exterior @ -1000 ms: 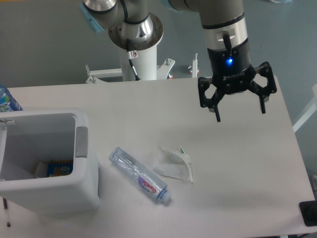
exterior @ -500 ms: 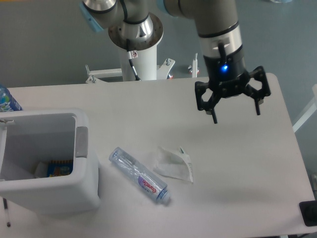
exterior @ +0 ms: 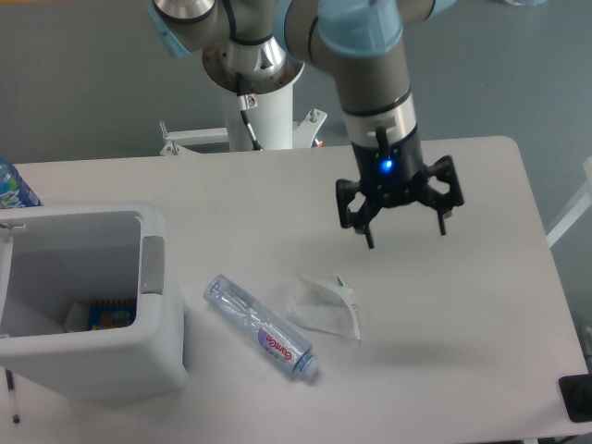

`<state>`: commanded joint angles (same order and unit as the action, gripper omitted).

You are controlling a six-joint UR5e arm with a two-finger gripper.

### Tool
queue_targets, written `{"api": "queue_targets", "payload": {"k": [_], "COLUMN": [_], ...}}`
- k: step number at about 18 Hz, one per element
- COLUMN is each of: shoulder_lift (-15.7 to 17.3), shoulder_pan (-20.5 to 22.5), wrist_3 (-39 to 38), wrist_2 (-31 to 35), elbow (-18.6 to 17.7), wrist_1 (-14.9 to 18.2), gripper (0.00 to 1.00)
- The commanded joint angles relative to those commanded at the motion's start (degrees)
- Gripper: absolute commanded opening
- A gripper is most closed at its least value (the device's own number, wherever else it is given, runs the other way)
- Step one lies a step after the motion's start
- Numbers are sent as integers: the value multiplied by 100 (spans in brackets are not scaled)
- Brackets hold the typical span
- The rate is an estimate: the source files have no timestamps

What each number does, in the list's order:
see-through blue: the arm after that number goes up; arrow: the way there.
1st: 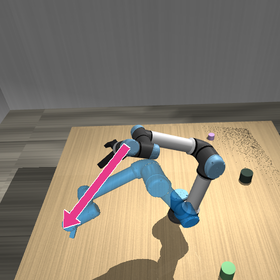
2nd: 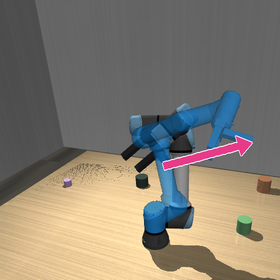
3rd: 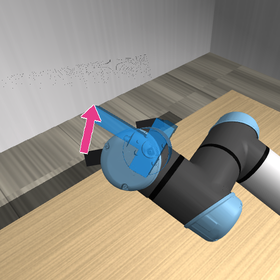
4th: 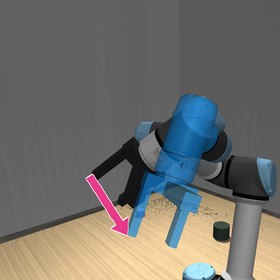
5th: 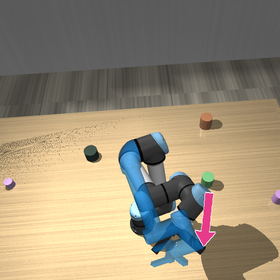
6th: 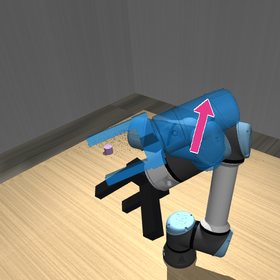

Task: Place the trash in the trash can
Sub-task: 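Move the gripper over the crumpled white tissue and lower toward it, then close the gripper on the white tissue and lift it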

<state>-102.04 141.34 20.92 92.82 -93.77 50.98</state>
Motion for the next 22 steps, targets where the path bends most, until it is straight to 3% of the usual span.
{"api": "queue_targets", "payload": {"k": [7, 12, 22], "shoulder_lift": [-290, -694, -1055], "shoulder_pan": [-89, -97, -211], "wrist_3": [-703, -1028, -1240], "wrist_2": [-202, -405, -388], "elbow": [-466, -493, -581], "wrist_1": [79, 255, 229], "gripper": [100, 100, 100]}}
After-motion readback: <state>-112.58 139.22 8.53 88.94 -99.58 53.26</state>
